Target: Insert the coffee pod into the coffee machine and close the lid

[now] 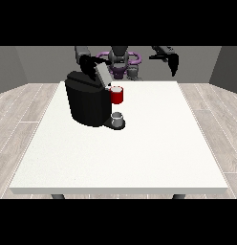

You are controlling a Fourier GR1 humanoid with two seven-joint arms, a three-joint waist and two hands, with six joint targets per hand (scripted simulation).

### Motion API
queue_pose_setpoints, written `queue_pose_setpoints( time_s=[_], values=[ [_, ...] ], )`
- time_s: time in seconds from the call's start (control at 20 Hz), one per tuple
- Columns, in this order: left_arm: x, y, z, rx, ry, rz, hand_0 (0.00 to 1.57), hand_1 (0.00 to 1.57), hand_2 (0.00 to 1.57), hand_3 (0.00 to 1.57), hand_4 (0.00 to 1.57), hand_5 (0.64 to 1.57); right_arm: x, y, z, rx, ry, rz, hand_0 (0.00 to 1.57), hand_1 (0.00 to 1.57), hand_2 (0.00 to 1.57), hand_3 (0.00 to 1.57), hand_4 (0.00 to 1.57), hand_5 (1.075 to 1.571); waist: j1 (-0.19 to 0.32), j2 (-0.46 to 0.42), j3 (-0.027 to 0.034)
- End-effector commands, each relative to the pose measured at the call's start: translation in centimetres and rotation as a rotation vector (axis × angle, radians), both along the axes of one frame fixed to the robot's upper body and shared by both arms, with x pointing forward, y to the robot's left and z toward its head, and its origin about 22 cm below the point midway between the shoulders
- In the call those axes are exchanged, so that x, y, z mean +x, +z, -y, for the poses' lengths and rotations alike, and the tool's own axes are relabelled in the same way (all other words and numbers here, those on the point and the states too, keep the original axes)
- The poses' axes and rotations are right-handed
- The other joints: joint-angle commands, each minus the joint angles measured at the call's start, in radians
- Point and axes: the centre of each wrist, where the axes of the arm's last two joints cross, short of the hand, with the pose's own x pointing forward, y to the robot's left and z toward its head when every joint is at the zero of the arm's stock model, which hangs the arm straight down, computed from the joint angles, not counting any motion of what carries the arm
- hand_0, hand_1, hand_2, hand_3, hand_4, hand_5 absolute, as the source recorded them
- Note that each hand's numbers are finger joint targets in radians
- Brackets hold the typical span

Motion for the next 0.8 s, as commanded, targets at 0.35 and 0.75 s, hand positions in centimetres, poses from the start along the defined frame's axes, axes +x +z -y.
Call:
queue_pose_setpoints(
  time_s=[0.35, 0.75],
  values=[
    [-0.3, -0.4, 0.4, 0.010, -0.001, 0.023, 0.00, 0.00, 0.00, 0.00, 0.00, 1.571, 1.5, 1.1, -1.5, -0.028, 0.016, 0.010, 0.00, 0.00, 0.00, 0.00, 0.08, 1.571, 0.016, 0.032, 0.0029],
    [-0.1, -0.8, 0.9, 0.006, 0.030, 0.002, 0.00, 0.00, 0.00, 0.00, 0.19, 1.571, 1.6, 1.6, -5.4, -0.099, 0.093, 0.075, 0.00, 0.00, 0.00, 0.00, 0.21, 1.571, 0.022, 0.033, 0.0029]
  ],
)
